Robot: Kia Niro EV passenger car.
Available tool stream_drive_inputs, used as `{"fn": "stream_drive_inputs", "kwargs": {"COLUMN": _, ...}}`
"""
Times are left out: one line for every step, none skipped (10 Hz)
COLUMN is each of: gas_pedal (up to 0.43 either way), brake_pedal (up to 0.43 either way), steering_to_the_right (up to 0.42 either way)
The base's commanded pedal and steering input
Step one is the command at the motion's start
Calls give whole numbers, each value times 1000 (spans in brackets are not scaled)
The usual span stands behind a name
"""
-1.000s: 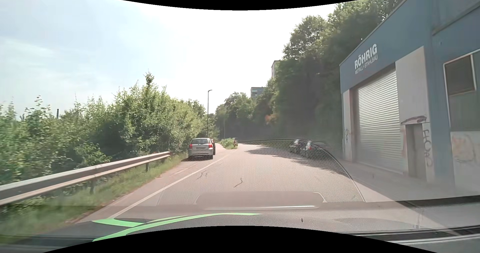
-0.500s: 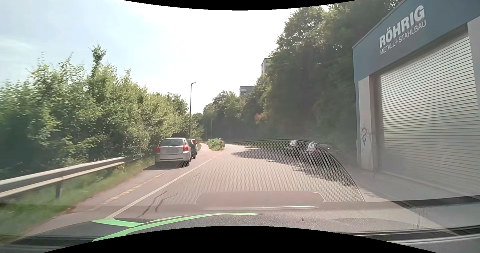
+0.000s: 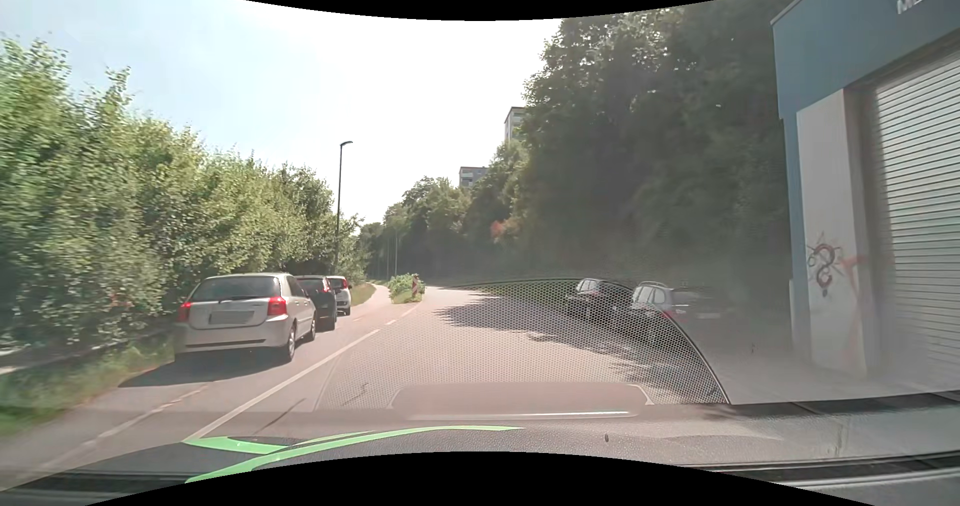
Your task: Follow the waypoints while adhering to traffic rules and regulations
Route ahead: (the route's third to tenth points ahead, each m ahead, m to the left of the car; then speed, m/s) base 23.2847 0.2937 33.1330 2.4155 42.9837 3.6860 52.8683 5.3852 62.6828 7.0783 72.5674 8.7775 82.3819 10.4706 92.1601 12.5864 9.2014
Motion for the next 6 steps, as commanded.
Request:
{"fn": "stream_drive_inputs", "kwargs": {"gas_pedal": 311, "brake_pedal": 0, "steering_to_the_right": 15}}
{"fn": "stream_drive_inputs", "kwargs": {"gas_pedal": 287, "brake_pedal": 0, "steering_to_the_right": 9}}
{"fn": "stream_drive_inputs", "kwargs": {"gas_pedal": 287, "brake_pedal": 0, "steering_to_the_right": 5}}
{"fn": "stream_drive_inputs", "kwargs": {"gas_pedal": 287, "brake_pedal": 0, "steering_to_the_right": 3}}
{"fn": "stream_drive_inputs", "kwargs": {"gas_pedal": 280, "brake_pedal": 0, "steering_to_the_right": 1}}
{"fn": "stream_drive_inputs", "kwargs": {"gas_pedal": 268, "brake_pedal": 0, "steering_to_the_right": 1}}
